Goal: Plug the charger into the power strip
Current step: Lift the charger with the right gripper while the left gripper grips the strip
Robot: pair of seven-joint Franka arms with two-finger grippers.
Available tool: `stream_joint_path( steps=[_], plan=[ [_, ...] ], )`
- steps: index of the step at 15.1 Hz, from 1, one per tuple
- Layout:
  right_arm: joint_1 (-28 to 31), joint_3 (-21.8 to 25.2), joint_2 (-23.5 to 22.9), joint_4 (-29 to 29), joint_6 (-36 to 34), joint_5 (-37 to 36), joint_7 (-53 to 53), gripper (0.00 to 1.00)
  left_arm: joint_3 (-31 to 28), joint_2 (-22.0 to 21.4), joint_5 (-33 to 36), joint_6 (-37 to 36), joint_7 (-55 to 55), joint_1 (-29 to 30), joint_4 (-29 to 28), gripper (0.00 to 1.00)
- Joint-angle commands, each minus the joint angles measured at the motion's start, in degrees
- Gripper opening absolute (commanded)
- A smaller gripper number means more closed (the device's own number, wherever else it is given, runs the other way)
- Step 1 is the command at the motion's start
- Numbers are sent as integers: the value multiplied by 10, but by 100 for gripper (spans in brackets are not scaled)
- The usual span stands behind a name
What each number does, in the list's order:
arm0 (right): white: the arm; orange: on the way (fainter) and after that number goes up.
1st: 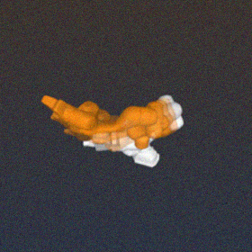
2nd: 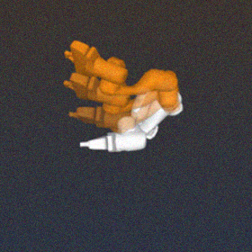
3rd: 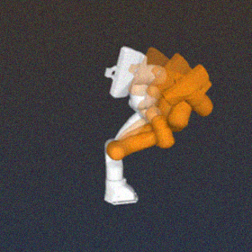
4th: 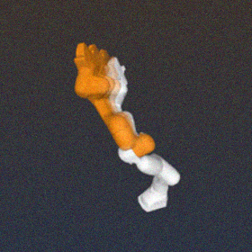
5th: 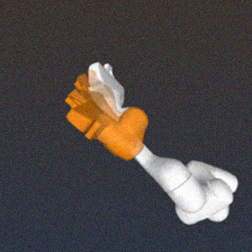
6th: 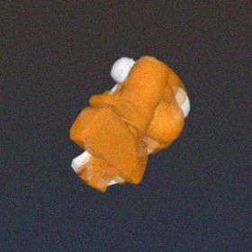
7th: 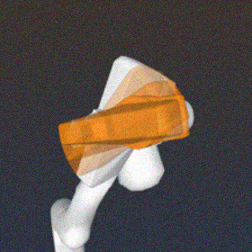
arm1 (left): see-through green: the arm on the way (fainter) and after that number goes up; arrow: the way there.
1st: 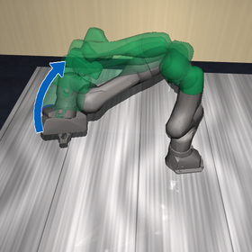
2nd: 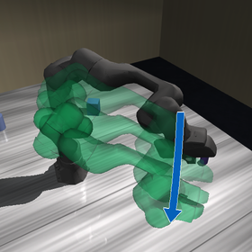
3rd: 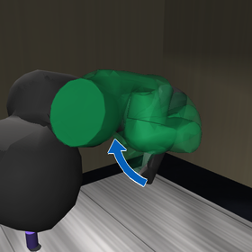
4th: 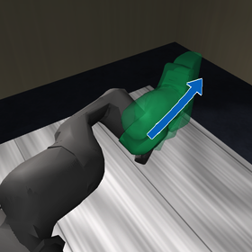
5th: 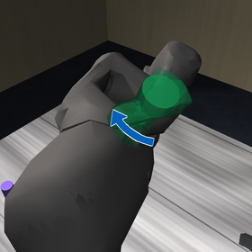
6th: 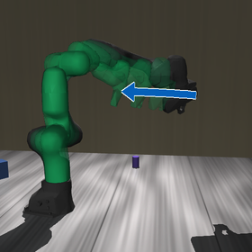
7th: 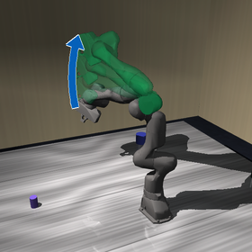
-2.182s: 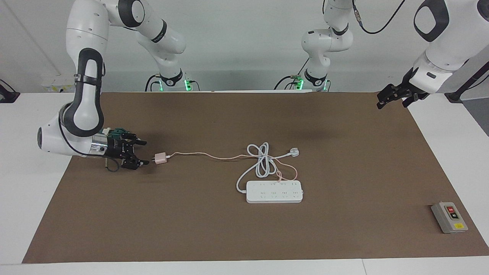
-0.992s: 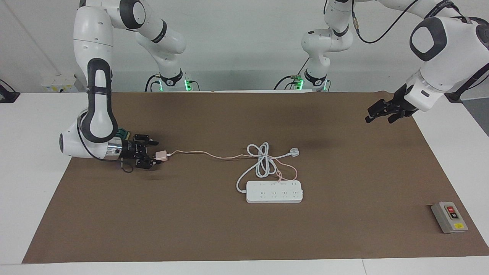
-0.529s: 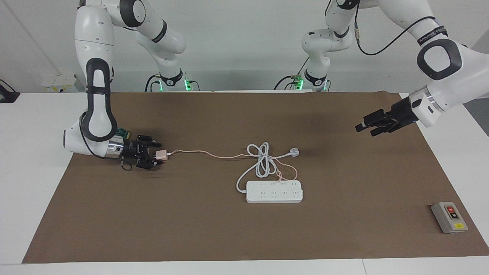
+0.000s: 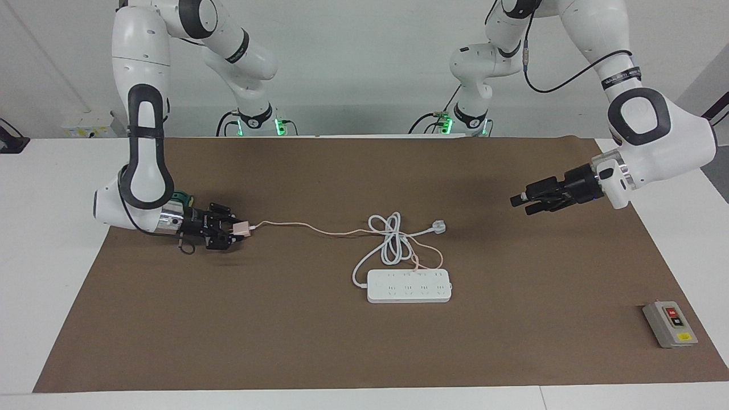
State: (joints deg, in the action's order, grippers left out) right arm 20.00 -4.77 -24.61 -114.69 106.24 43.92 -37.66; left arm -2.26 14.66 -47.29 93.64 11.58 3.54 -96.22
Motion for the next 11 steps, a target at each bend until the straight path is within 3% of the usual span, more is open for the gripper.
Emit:
stream_joint_path(
  steps=[1, 7, 11],
  plan=[
    [-15, -5, -5, -12, 34, 11, 5, 0, 0, 9, -54, 10, 34, -3, -8, 100],
    [-89, -14, 3, 103, -16, 12, -203, 0, 2, 21, -166, 6, 57, -20, -21, 100],
    [-176, -30, 4, 185, -2, 71, -344, 0, 2, 37, -232, 6, 59, -31, -26, 100]
  ],
)
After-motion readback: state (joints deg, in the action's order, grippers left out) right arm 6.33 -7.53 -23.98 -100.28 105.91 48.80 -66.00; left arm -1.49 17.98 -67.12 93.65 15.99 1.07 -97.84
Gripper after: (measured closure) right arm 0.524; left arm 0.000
